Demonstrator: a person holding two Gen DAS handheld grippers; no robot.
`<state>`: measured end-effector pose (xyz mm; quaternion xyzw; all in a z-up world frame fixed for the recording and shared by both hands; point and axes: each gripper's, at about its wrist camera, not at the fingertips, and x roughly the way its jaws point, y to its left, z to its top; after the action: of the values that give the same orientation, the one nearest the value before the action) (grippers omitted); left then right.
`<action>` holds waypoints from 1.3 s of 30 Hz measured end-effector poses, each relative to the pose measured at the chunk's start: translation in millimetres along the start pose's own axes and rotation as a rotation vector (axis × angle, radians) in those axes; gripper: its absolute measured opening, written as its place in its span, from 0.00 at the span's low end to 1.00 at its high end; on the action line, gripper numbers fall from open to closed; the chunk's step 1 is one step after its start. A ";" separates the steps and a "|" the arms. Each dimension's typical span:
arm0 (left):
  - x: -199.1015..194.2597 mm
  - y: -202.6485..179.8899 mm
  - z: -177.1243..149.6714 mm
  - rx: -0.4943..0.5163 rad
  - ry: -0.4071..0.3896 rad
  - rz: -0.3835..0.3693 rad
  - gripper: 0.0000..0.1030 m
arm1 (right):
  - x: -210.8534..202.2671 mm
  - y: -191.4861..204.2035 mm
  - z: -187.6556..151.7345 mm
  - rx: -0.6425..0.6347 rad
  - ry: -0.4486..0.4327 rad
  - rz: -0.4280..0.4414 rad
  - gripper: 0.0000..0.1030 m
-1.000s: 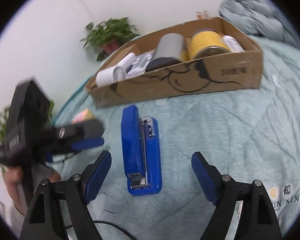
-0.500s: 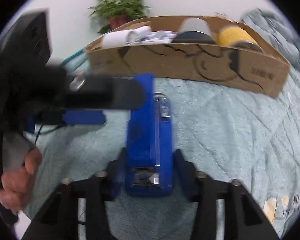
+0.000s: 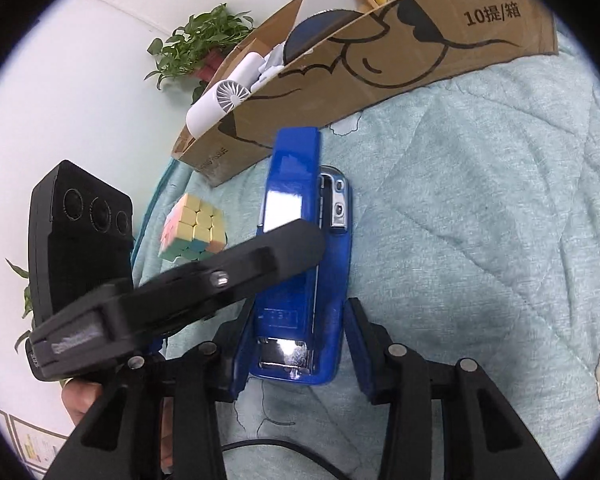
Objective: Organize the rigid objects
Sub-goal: 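Lift the blue stapler and carry it into the box beside the canister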
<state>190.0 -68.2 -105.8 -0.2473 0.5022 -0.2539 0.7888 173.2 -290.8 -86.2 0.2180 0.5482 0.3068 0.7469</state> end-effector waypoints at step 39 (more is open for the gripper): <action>-106.9 -38.4 155.6 0.093 -0.222 0.027 0.41 | -12.5 109.2 136.5 -0.294 -0.190 -0.011 0.26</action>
<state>287.8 -6.5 48.3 -0.2301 0.4026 -0.2374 0.8536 276.7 -219.8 36.2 0.1312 0.4257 0.3575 0.8208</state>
